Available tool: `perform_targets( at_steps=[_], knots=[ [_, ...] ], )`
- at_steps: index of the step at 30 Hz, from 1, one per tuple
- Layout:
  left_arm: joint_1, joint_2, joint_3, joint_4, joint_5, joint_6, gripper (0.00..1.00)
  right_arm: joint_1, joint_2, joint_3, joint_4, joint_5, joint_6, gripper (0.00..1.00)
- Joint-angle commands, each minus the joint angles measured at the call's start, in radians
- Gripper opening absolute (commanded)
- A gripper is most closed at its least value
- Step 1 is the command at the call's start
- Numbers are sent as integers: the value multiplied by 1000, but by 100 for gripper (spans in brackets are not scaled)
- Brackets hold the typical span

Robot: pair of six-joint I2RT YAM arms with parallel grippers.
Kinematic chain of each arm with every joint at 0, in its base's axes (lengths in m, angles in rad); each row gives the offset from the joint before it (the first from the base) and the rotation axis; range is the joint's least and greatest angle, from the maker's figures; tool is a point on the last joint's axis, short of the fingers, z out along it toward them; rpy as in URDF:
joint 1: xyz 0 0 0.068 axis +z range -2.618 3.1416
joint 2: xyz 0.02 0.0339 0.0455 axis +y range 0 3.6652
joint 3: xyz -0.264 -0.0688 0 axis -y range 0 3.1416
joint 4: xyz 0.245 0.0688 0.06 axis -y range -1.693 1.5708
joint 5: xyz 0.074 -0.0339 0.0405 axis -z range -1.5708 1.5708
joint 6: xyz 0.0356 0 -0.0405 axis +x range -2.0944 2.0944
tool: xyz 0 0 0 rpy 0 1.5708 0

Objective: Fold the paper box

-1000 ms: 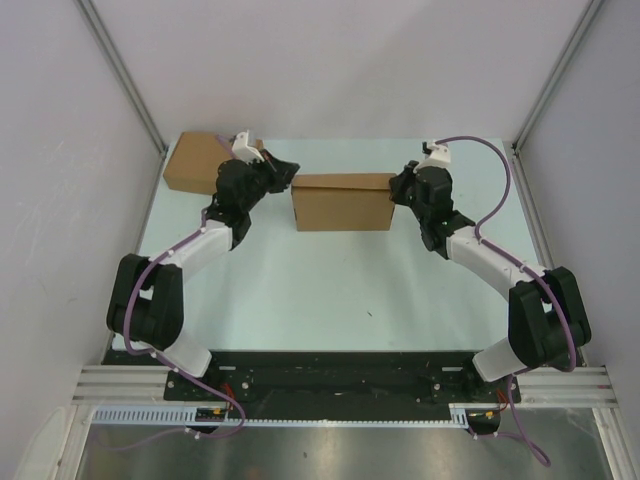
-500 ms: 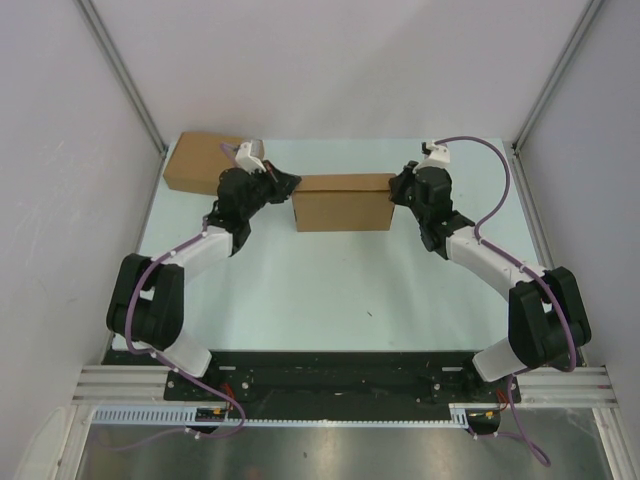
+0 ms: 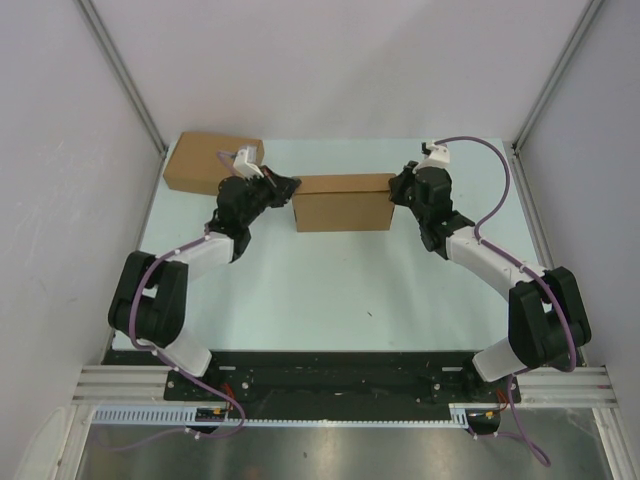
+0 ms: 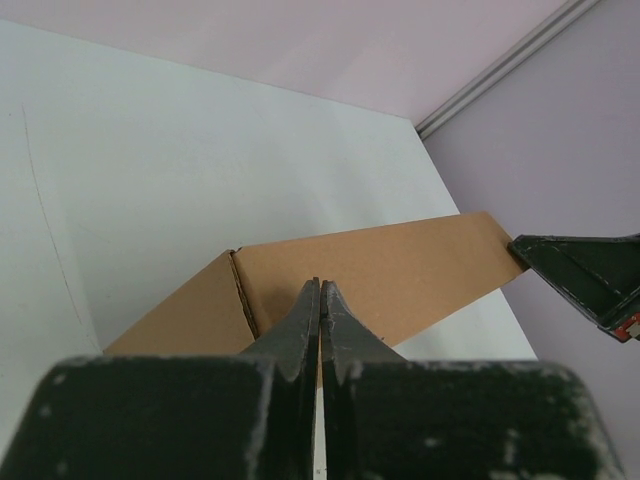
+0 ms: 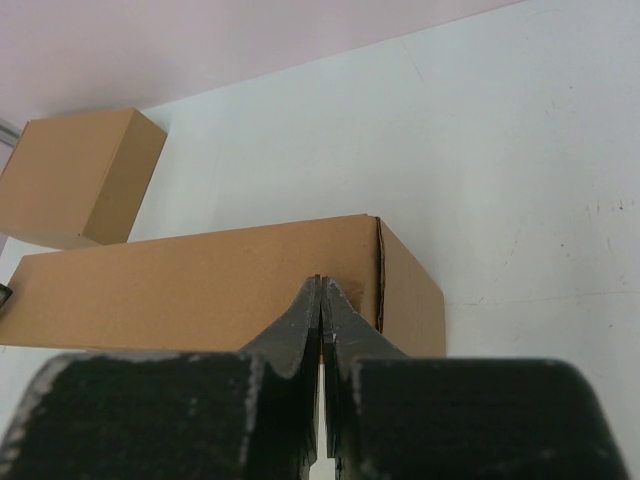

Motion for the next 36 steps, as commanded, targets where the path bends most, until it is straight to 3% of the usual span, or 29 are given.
perform_targets(
  at_steps=[1,25,27,28,31,36],
  knots=[
    [0,45,-40,-50,-2,-15,0,-10,14,-34,-153,25,-19,0],
    [9,96,-50,-180,-67,8,0,-28,28,-36,-183,23,-12,1],
    [9,75,-44,-185,-67,11,0,-33,-16,-31,-165,11,4,10],
    [9,69,-33,-192,-67,22,0,-33,-30,-25,-163,6,7,21],
    [9,53,-14,-217,-65,34,0,-33,-61,27,-192,0,14,37],
    [9,42,-8,-224,-61,40,0,-59,-116,61,-217,-29,42,48]
  ],
)
